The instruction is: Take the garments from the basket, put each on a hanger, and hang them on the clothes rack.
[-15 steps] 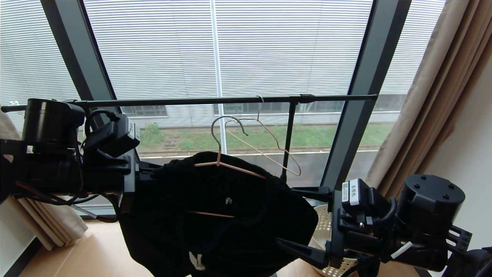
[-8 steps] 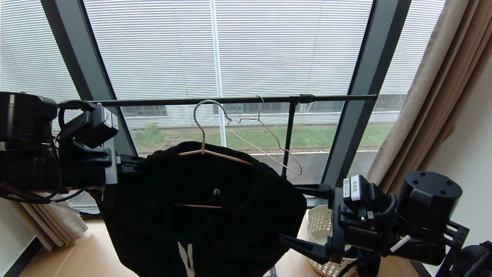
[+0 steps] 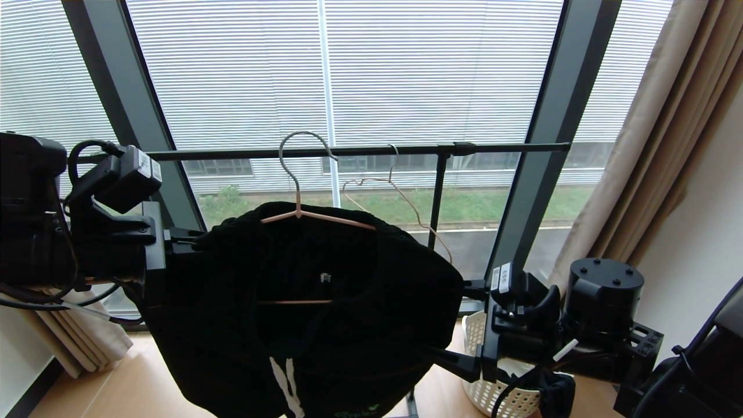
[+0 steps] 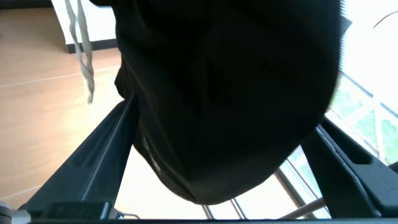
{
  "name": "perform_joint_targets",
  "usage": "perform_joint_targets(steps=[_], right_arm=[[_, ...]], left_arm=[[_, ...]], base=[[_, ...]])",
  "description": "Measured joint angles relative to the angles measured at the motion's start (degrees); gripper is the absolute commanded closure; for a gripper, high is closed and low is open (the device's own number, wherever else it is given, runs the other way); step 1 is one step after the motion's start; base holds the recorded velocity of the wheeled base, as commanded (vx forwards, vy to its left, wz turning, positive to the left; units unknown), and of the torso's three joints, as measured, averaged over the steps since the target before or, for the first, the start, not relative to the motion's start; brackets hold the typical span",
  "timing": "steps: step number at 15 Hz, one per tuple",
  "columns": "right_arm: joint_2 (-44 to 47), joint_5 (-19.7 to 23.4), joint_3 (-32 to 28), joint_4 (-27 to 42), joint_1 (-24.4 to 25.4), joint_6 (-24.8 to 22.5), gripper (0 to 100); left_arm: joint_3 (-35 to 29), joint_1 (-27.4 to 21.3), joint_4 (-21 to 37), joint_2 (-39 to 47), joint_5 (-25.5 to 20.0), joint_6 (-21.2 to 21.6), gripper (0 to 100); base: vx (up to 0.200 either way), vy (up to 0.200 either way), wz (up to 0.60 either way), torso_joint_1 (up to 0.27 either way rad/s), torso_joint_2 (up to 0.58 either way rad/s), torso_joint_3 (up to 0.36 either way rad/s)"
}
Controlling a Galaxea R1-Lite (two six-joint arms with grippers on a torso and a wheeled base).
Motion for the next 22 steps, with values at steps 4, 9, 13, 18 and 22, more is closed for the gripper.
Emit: perform_joint_targets(steps=[4,9,13,18,22], right_arm=[[1.84,0.0,-0.09,-0.13,-0.06,-0.09,0],[5.71,-0.11,-0.35,-2.01,0.18,-0.27,0],[8.05,-0.13,-0.77,-2.79,0.29,-0.2,100],[9.42,-0.26,-1.93,-2.71,-0.34,-0.27,100],[9.42,-0.26,-3.12,-2.68,-3.75,-0.28,100]], left_arm=[[-0.13,1.55,0.0,-0.63,-0.05,-2.63,100],[0.15,1.9,-4.08,-1.24,-2.33,-12.63,100],[0.26,1.85,-4.5,-1.29,-2.33,-13.97,100],[0.88,1.95,-4.55,-1.35,-2.44,-15.09,100],[0.96,3.27,-4.6,-1.54,-2.49,-15.14,100]], base=[[0.0,0.0,0.0,0.0,0.0,0.0],[0.0,0.0,0.0,0.0,0.0,0.0],[0.0,0.0,0.0,0.0,0.0,0.0],[0.0,0.0,0.0,0.0,0.0,0.0],[0.0,0.0,0.0,0.0,0.0,0.0]])
